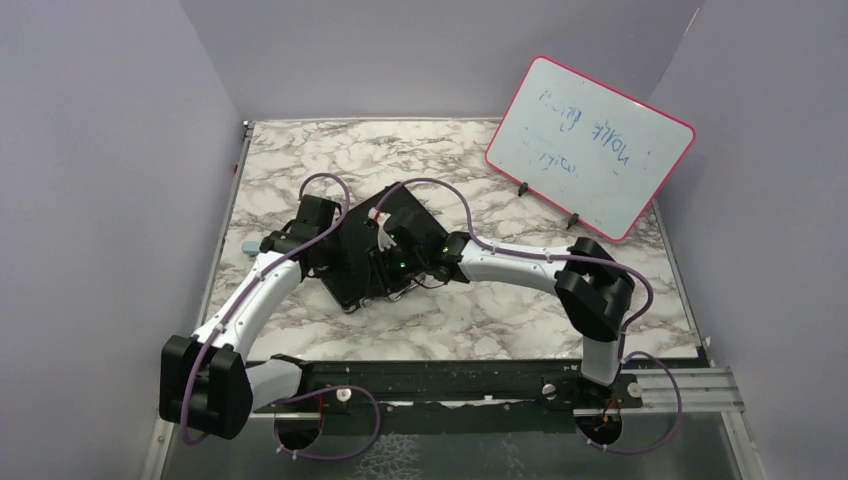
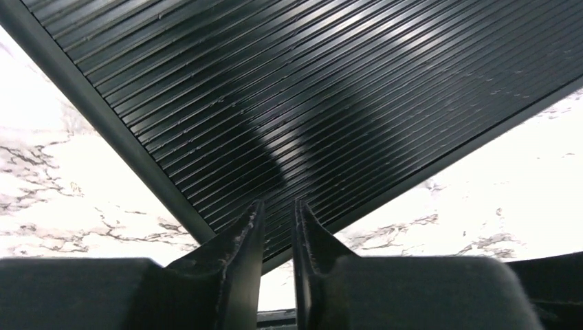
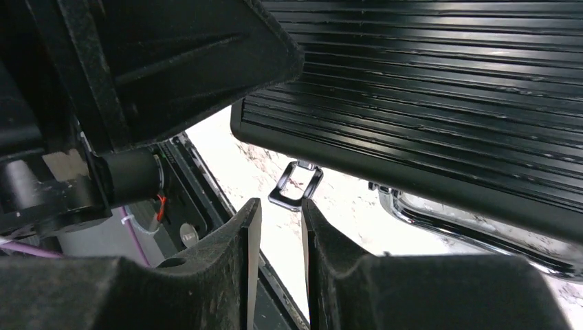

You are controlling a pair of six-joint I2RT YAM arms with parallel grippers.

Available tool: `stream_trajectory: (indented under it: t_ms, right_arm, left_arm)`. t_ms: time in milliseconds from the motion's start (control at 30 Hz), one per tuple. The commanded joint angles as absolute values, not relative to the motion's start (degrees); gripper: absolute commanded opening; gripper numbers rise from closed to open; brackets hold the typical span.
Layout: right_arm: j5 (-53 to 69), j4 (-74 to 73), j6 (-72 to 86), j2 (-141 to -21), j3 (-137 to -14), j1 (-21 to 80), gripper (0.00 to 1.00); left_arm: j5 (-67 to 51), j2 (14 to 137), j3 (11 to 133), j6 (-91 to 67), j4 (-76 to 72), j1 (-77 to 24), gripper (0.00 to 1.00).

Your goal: Pack up texas hold em set

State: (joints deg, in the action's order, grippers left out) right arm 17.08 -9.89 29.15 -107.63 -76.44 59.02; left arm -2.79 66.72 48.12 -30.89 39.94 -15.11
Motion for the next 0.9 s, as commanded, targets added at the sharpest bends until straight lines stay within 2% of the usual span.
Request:
stream_trajectory:
  t_ms: [0,167,233,433,533,867]
  right_arm:
    - [16.19,-10.42,29.29,-110.41,-78.93,60.38,0.3]
    - [16.12,-12.06,28.7,-112.48,-79.7,60.96,0.26]
    - [16.13,-12.39,28.57,-113.2,-79.7,61.08,0.24]
    - [15.73,-14.61,27.27,-114.97,-79.86,61.48,0.11]
    - [16.13,-13.61,26.3,-115.83,-77.66,61.78,0.01]
    - [10.13,-5.29,24.02,-117.55,-71.81,61.87,0.01]
  left_arm:
    - [-2.9,68.83,47.06,-32.45,41.98,-15.09,0.2]
    - [-2.15,70.7,46.55,-32.11,42.9,-15.09,0.08]
    - [-2.2,71.5,46.42,-32.0,43.27,-15.12,0.06]
    - [-1.86,72.5,46.21,-32.08,43.47,-15.11,0.04]
    - [-1.98,72.51,46.46,-32.24,43.42,-15.07,0.03]
    - [-2.9,72.1,46.76,-32.82,44.0,-15.07,0.02]
